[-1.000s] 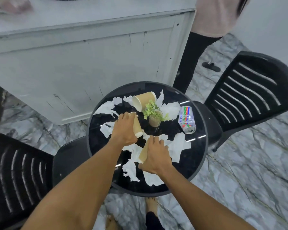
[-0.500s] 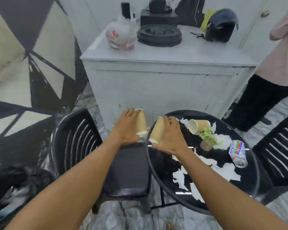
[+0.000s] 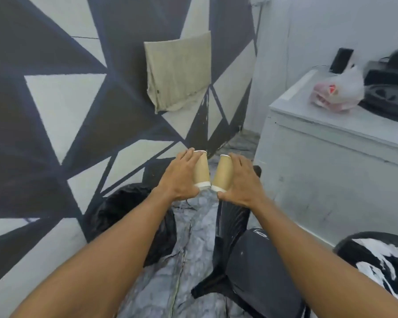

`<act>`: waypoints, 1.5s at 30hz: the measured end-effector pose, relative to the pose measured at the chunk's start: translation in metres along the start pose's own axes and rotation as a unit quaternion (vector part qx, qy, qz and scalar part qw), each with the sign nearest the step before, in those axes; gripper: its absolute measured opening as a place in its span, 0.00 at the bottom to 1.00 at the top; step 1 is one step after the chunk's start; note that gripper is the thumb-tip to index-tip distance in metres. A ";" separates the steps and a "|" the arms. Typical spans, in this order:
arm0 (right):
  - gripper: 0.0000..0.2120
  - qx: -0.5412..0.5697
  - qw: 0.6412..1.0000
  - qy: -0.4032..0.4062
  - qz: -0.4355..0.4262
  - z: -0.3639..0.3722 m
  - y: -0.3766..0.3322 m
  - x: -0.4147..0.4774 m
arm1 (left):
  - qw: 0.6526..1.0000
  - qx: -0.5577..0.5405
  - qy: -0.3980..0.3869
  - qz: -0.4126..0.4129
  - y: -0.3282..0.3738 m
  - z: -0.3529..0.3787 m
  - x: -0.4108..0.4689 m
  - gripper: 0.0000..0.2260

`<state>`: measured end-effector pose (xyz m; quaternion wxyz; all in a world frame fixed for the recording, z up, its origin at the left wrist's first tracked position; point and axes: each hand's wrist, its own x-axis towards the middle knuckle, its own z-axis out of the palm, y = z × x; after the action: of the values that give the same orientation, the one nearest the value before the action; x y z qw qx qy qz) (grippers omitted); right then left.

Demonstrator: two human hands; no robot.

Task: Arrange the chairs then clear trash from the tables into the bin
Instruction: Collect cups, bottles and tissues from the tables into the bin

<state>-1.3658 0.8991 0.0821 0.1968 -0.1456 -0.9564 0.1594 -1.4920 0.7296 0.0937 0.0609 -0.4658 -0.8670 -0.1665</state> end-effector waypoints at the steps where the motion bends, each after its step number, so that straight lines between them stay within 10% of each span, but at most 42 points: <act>1: 0.52 0.002 1.000 -0.022 -0.019 0.016 -0.014 0.011 | 1.000 0.003 0.000 -0.021 -0.022 -0.001 -0.009 0.47; 23: 0.58 -0.009 0.934 -0.334 -0.129 0.307 -0.112 0.215 | 0.926 0.019 -0.179 -0.331 -0.331 0.079 -0.023 0.50; 30: 0.58 -0.027 0.933 -0.347 -0.093 0.329 -0.102 0.244 | 0.907 -0.023 -0.258 -0.333 -0.352 0.120 0.003 0.55; 45: 0.60 0.060 0.914 -0.370 -0.158 0.370 -0.175 0.269 | 0.947 -0.133 -0.176 -0.232 -0.409 0.103 0.017 0.59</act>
<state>-1.7964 0.7405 -0.0882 -0.1400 0.0885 -0.9599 0.2260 -1.8350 0.5693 -0.0933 -0.1957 -0.2771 -0.9180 -0.2053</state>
